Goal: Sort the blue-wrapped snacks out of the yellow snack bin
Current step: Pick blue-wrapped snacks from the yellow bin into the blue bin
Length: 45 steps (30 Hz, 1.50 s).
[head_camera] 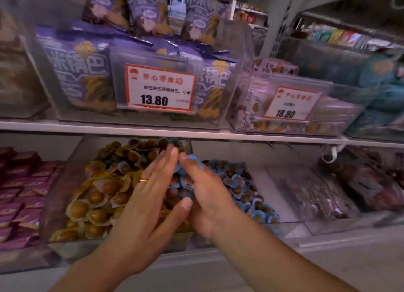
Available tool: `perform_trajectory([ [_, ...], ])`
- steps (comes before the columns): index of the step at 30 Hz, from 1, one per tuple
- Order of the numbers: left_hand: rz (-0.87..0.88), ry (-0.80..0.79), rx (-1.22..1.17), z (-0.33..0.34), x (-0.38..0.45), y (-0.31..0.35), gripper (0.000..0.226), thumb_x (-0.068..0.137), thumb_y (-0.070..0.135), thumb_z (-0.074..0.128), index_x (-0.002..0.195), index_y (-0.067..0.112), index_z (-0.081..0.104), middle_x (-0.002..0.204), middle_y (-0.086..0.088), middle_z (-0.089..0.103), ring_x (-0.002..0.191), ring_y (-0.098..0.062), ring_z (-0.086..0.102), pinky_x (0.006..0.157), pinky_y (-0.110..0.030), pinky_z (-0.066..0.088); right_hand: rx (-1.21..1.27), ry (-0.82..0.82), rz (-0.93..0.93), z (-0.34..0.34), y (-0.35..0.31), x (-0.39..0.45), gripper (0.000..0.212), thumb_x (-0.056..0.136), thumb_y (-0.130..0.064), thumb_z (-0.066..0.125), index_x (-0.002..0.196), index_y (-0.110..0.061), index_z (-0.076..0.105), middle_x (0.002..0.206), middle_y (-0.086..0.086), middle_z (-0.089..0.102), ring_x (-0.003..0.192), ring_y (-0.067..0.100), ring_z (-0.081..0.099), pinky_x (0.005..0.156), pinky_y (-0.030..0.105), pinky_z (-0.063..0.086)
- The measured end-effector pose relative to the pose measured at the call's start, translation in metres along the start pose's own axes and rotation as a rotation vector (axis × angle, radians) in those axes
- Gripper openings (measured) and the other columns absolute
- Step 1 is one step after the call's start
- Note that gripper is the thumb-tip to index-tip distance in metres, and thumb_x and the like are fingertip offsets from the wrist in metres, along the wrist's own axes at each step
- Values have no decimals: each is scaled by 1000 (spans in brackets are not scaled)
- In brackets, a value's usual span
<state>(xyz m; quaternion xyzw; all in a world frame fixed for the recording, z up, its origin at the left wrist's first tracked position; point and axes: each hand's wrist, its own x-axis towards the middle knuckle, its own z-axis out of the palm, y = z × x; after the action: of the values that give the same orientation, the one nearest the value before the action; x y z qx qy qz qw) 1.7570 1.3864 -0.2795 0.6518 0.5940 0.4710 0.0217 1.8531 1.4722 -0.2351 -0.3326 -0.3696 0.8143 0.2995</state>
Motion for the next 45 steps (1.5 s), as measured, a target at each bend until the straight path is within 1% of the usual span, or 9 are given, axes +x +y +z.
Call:
perform_trajectory([
  [7, -151, 189, -237, -2, 6, -9, 55, 95, 50, 44, 149, 39, 36, 149, 24, 42, 137, -5, 43, 105, -36, 45, -23, 89, -101, -42, -39, 18, 8, 95, -9, 59, 102, -7, 63, 79, 9, 73, 55, 16, 67, 39, 20, 44],
  [15, -207, 49, 64, -9, 4, -43, 30, 96, 39, 48, 125, 40, 59, 128, 34, 52, 122, 12, 47, 94, -3, 35, -482, 422, -133, -123, -94, 46, 24, 93, -20, 64, 112, -7, 71, 109, 16, 69, 82, 23, 65, 57, 26, 49],
  [18, -215, 26, 91, -16, 4, -48, 31, 96, 37, 50, 124, 35, 62, 127, 25, 57, 119, 5, 53, 95, -17, 43, -629, 503, -192, -141, -96, 60, 25, 93, -19, 63, 113, -7, 71, 113, 12, 71, 77, 7, 61, 54, 20, 41],
  [23, -234, 100, 172, -35, 2, -51, 24, 98, 33, 51, 117, 32, 66, 116, 16, 64, 109, -3, 59, 92, -14, 42, -658, 427, -433, -103, -86, 73, 17, 93, -3, 60, 89, -17, 68, 87, -2, 73, 92, 22, 70, 87, 32, 56],
  [25, -249, 116, 258, -47, 0, -50, 30, 91, 30, 50, 114, 26, 69, 114, 11, 66, 107, -14, 62, 95, -33, 47, -762, 346, -592, -81, -68, 72, 17, 93, -1, 60, 88, -17, 64, 87, 0, 73, 97, 27, 69, 98, 41, 52],
  [29, -265, 155, 503, -75, -6, -53, 32, 83, 24, 49, 107, 21, 71, 109, 3, 69, 102, -24, 64, 98, -54, 44, -1272, 63, -904, -32, -27, 61, 26, 91, -20, 50, 106, -19, 72, 95, -7, 72, 91, 6, 64, 83, 12, 44],
  [32, -306, 151, 577, -91, -19, -63, 33, 81, 24, 49, 106, 19, 72, 109, 0, 68, 102, -25, 61, 97, -57, 44, -1526, -158, -769, 4, 3, 66, 36, 94, -27, 50, 128, -27, 61, 97, -10, 68, 78, -2, 57, 66, 8, 38],
  [37, -263, 77, 575, -89, -29, -70, 34, 85, 25, 47, 106, 19, 72, 113, 0, 66, 111, -25, 60, 100, -54, 43, -2055, -243, -189, 3, 27, 89, 73, 86, -47, 55, 148, -22, 27, 148, 16, 30, 140, 44, 21, 112, 50, 32],
  [45, -280, 112, 459, -91, -34, -72, 30, 87, 25, 51, 110, 25, 70, 118, 8, 62, 120, -17, 54, 101, -46, 44, -1902, -232, 104, 10, 36, 92, 84, 67, -50, 75, 141, -50, 35, 149, 10, 24, 140, 39, 29, 111, 44, 40],
])
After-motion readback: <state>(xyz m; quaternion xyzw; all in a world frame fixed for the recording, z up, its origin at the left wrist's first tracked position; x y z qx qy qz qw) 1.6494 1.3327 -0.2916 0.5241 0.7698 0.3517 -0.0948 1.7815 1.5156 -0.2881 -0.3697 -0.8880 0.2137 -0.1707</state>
